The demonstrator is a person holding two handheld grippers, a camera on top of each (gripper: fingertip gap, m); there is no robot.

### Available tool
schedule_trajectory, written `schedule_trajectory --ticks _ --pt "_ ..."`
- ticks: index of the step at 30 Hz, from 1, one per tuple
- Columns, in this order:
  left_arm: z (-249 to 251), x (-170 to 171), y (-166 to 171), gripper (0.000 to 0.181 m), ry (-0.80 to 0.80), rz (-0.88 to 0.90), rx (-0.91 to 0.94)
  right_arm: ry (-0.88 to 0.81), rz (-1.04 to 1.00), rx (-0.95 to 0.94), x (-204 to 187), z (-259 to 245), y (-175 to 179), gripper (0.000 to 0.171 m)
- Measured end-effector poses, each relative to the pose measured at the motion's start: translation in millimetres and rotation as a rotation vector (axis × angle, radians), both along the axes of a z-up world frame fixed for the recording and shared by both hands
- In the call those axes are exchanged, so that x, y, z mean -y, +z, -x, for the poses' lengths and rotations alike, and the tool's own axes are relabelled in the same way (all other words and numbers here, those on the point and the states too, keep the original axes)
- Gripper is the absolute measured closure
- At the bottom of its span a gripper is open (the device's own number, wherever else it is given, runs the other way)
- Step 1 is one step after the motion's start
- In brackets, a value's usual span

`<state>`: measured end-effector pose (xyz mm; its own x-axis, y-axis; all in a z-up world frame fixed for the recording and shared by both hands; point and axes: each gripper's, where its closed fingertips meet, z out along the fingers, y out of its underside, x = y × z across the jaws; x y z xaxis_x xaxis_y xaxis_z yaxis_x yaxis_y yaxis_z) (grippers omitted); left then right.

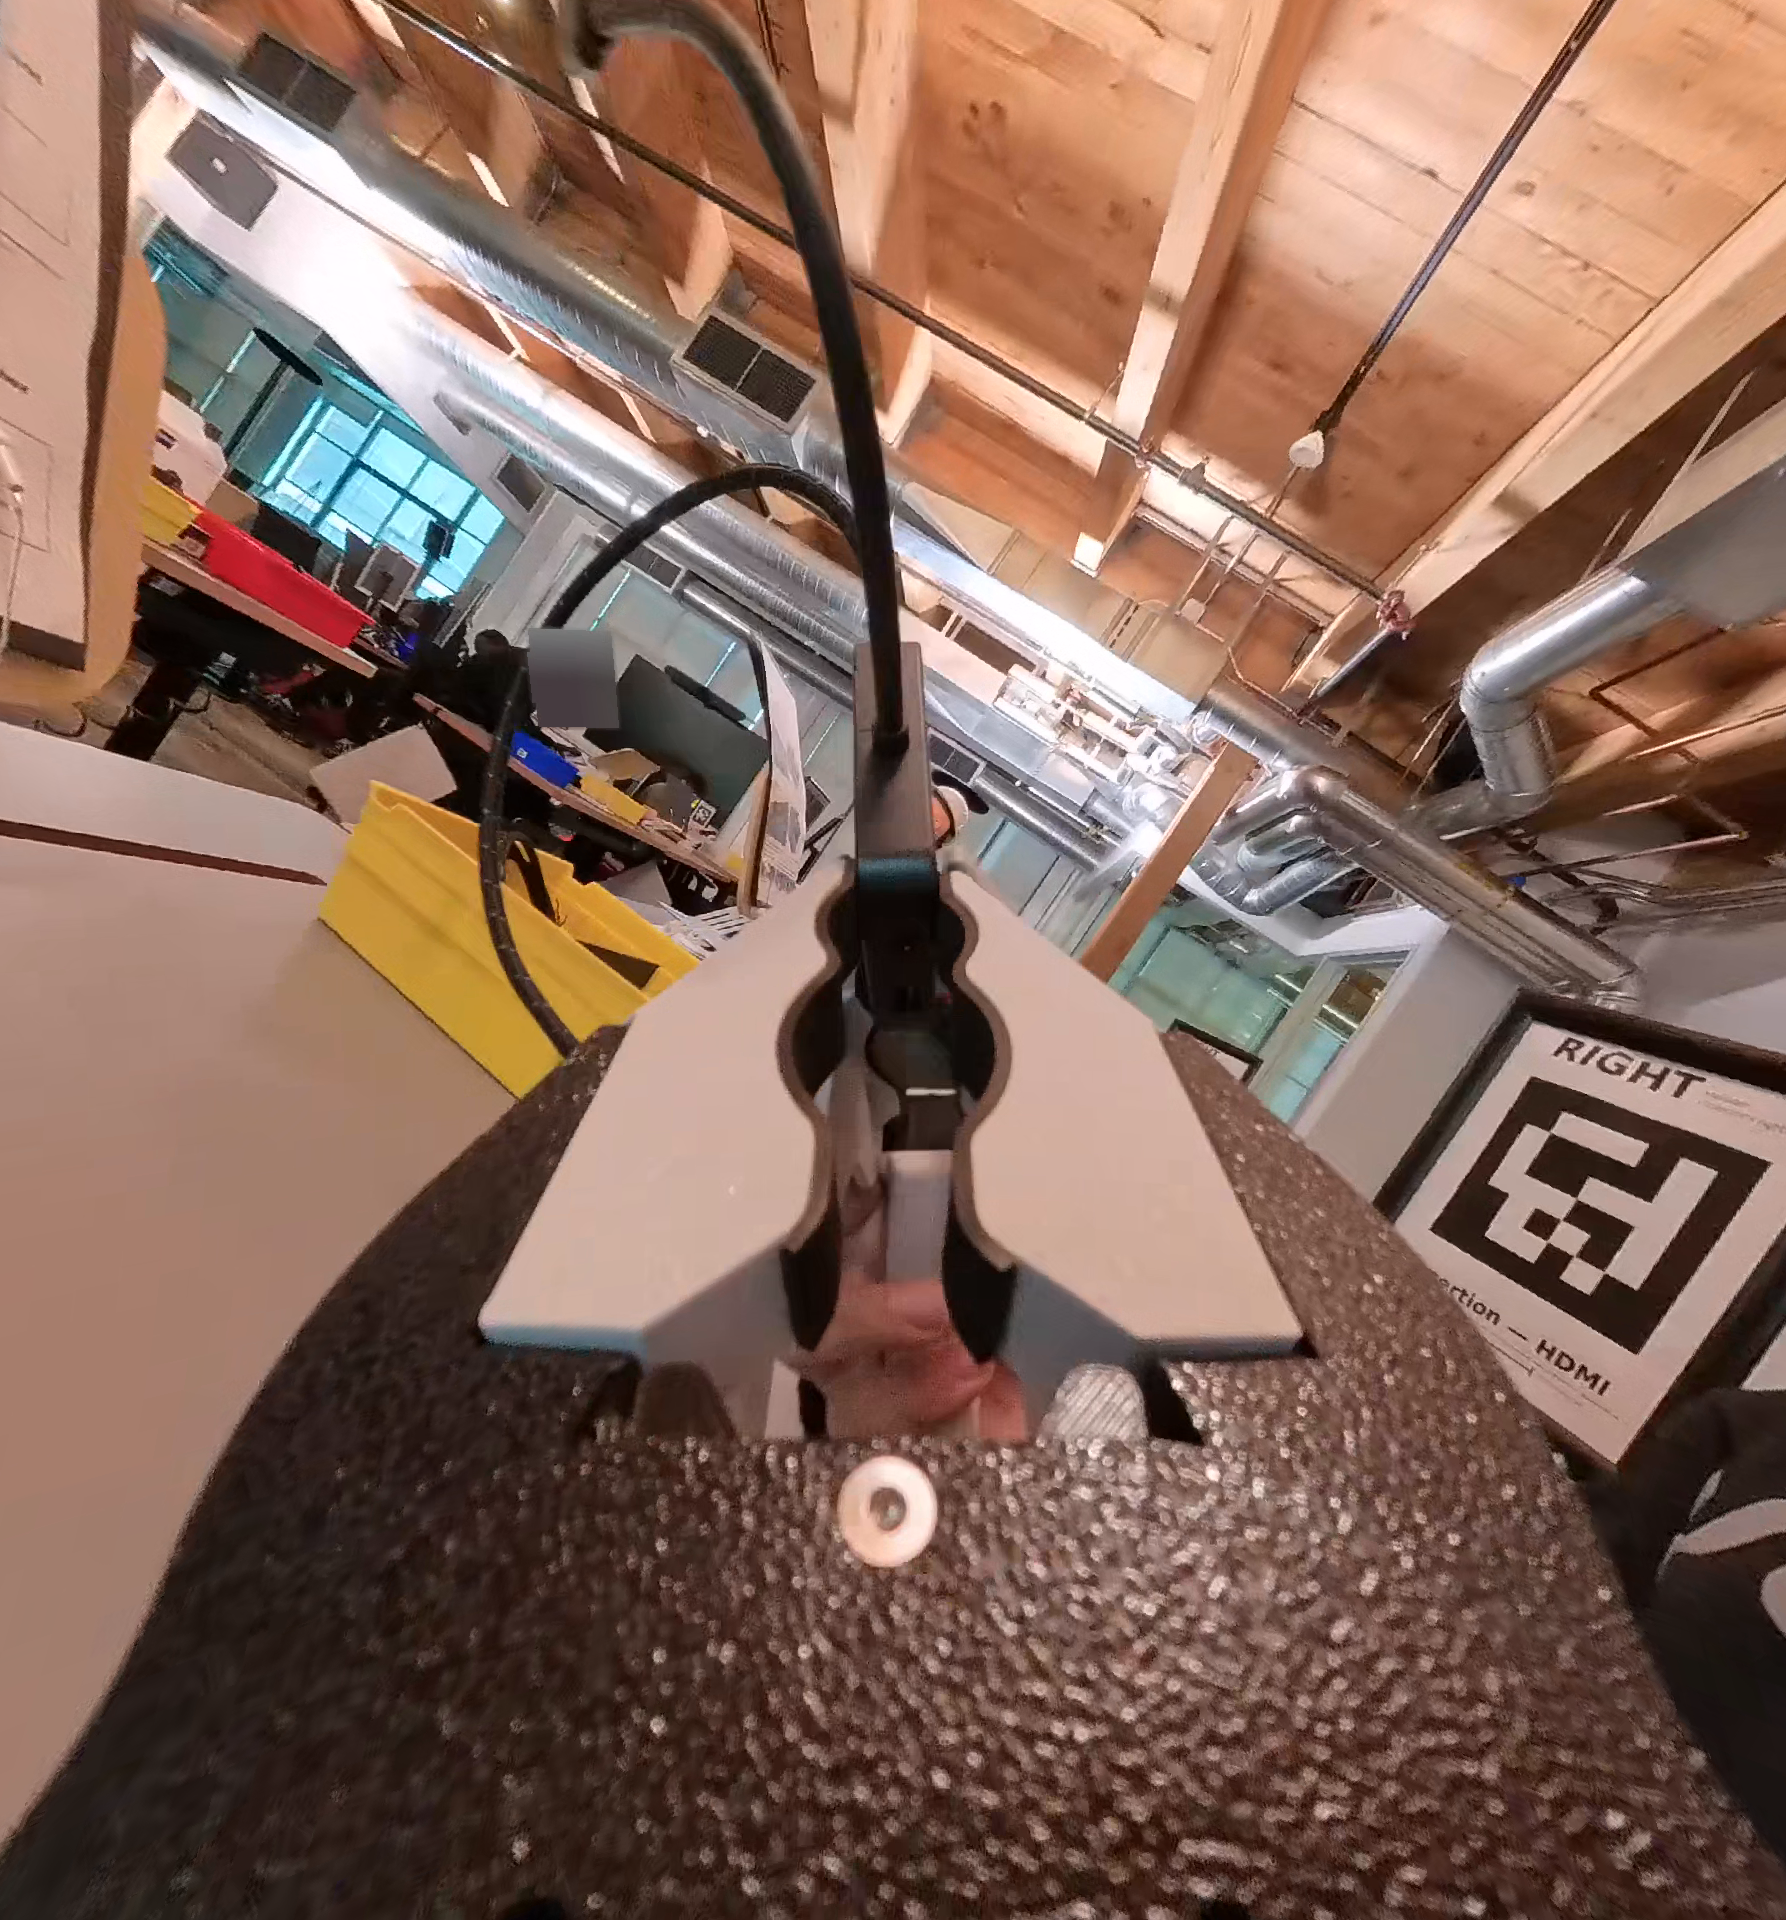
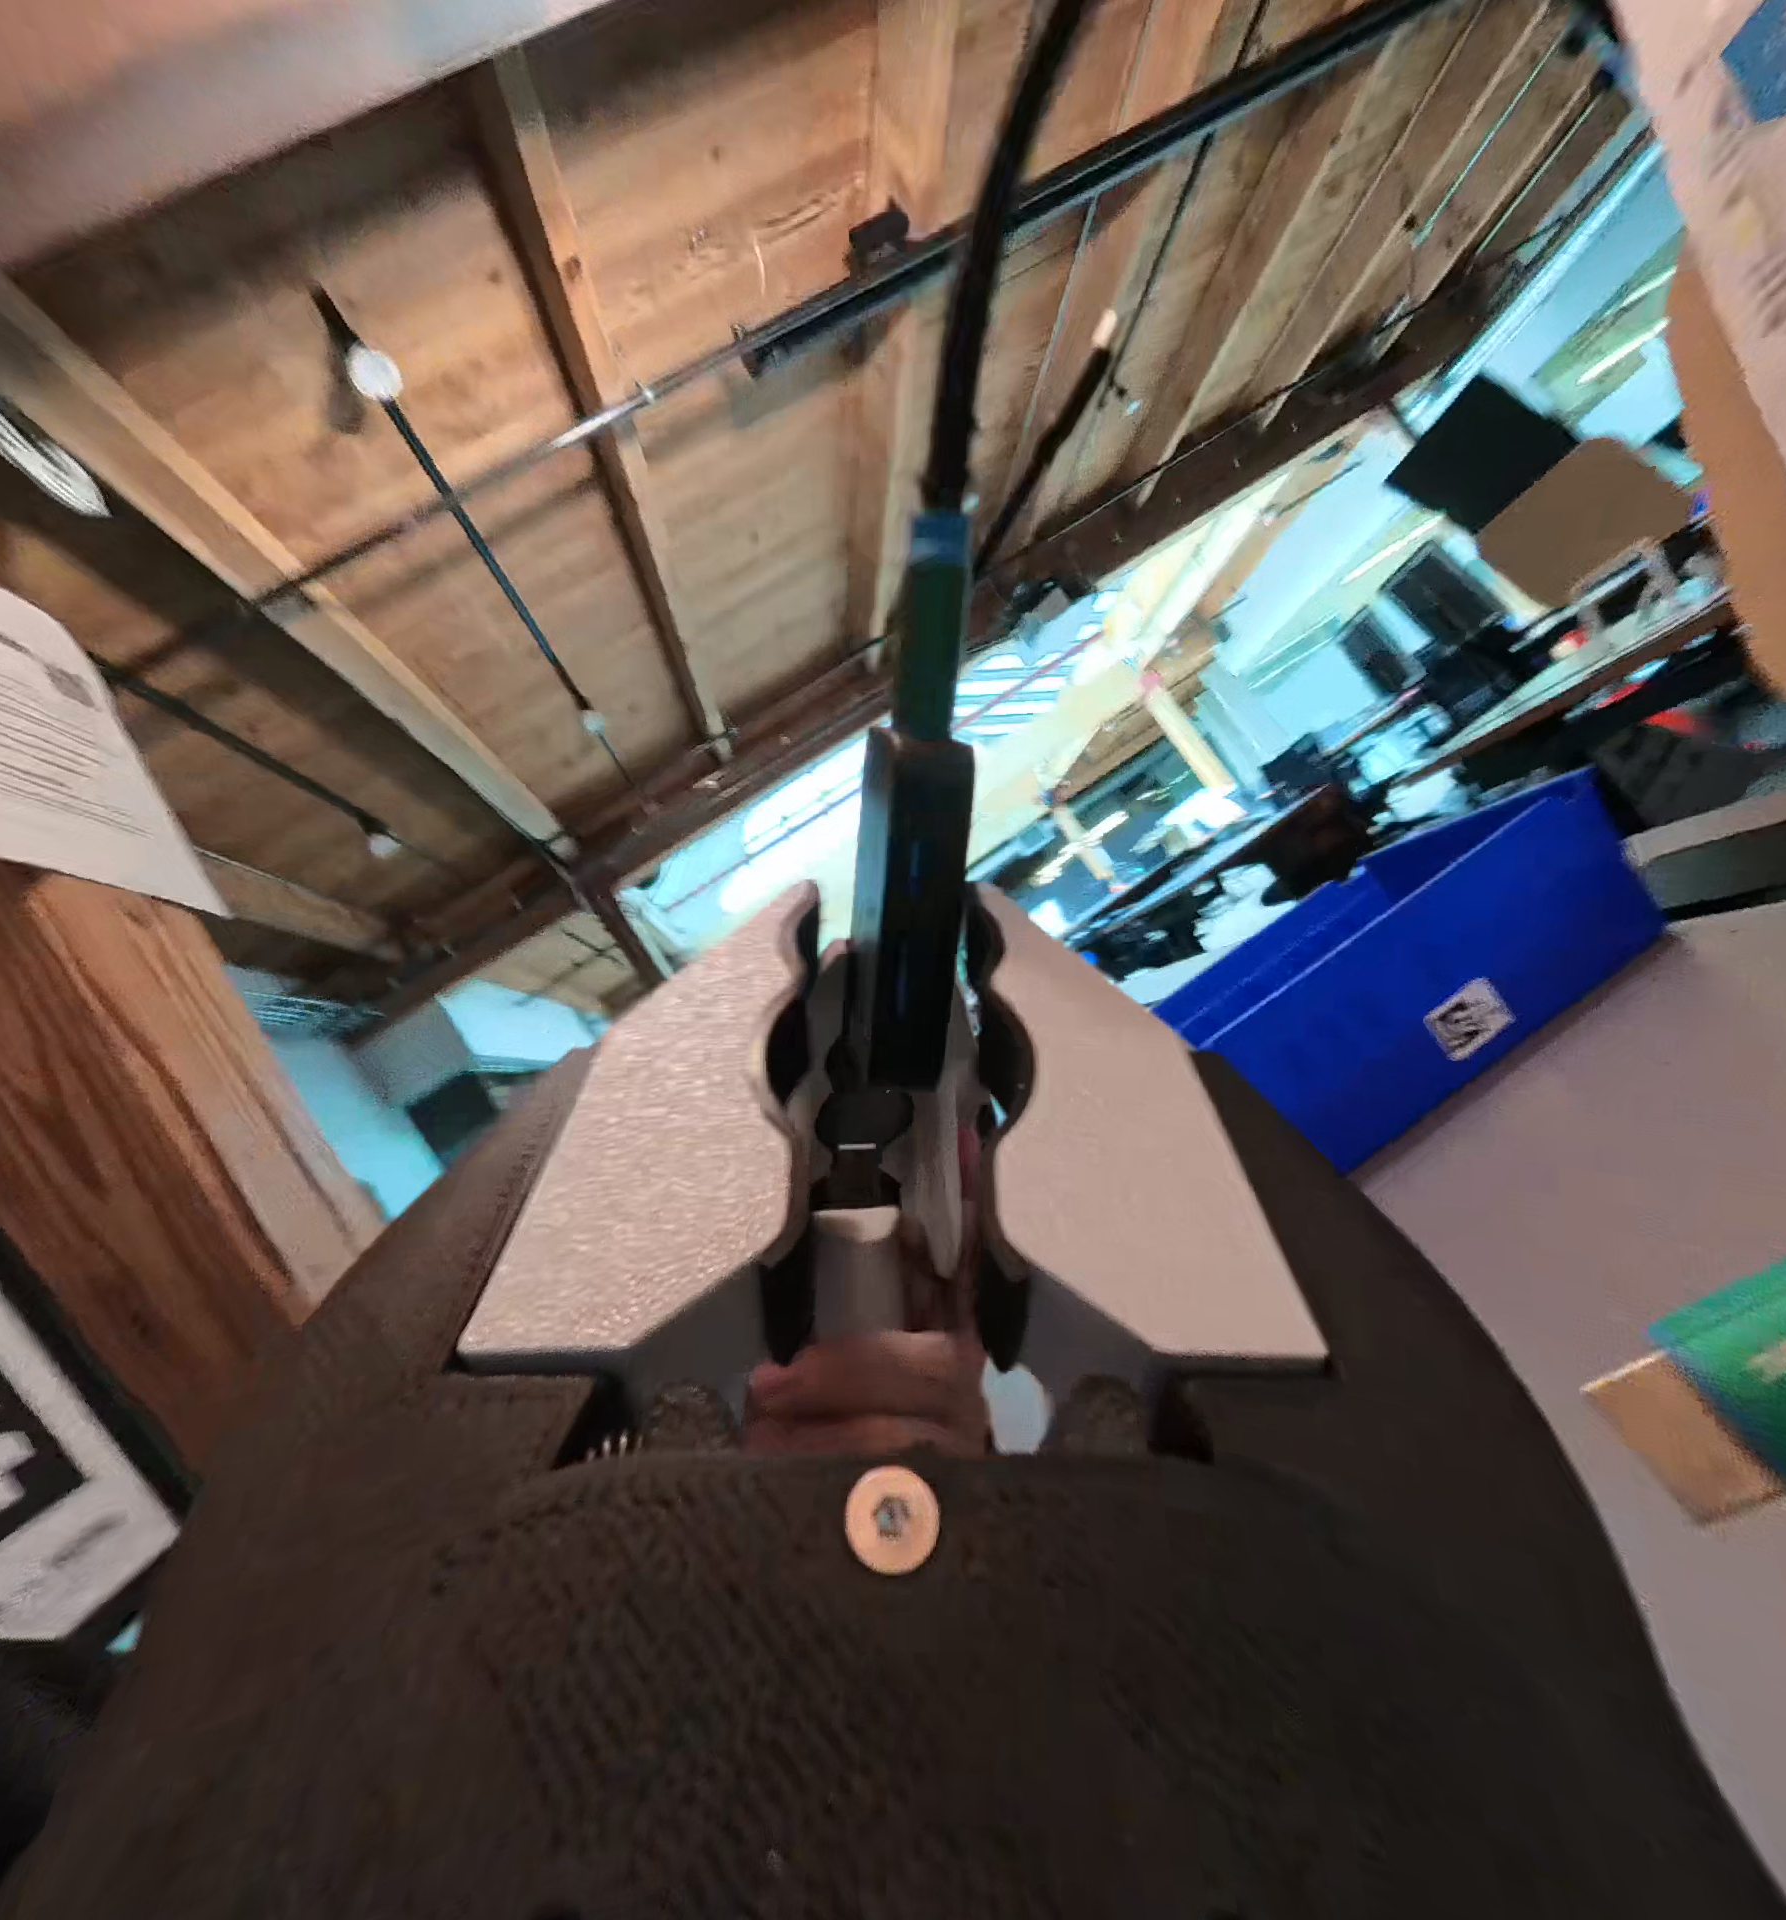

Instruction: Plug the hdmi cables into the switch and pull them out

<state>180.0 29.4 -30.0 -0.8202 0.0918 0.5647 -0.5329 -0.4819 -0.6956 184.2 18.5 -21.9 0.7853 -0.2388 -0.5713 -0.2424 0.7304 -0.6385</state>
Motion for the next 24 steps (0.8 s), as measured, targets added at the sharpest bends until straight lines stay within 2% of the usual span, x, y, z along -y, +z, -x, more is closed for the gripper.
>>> schedule_trajectory --ticks 1,2,3,4,5,7,9,11,13,16,18,21,24 --pt "-1 -2 -2 0.171 -0.007 0.007 -0.011 -0.050 0.028 0.006 7 -1 2 0.129" --pt "-2 -5 -2 0.171 -0.020 0.018 -0.024 -0.096 0.078 0.012 14 -1 2 0.125" --pt "-4 -8 -1 0.171 -0.031 0.032 -0.035 -0.121 0.166 0.029 17 0 -2 0.134" --pt "-5 -10 0 0.171 -0.046 0.048 -0.044 -0.130 0.266 0.037 18 -1 -9 0.134" --pt "-4 -11 2 0.171 -0.078 0.064 -0.046 -0.120 0.334 0.034 18 -2 -17 0.128" --pt "2 -8 2 0.171 -0.152 0.059 -0.029 -0.007 0.293 0.021 18 4 -17 0.124" --pt "9 1 -4 0.171 -0.181 -0.019 0.027 0.105 0.199 0.004 19 12 -12 0.117" --pt "17 11 -13 0.171 -0.199 -0.119 0.091 0.178 0.219 0.003 14 19 -17 0.126" --pt "25 17 -20 0.171 -0.216 -0.198 0.171 0.254 0.265 0.025 9 29 -25 0.159" --pt "32 20 -20 0.170 -0.203 -0.256 0.282 0.309 0.257 0.064 10 36 -28 0.159" --pt "33 19 -15 0.168 -0.156 -0.266 0.358 0.296 0.218 0.064 10 37 -24 0.159" --pt "20 13 -6 0.156 0.054 -0.275 0.476 0.228 0.076 -0.023 14 26 -18 0.160" --pt "20 12 -17 0.118 0.218 -0.407 0.652 0.195 -0.104 -0.149 22 16 -19 0.159"
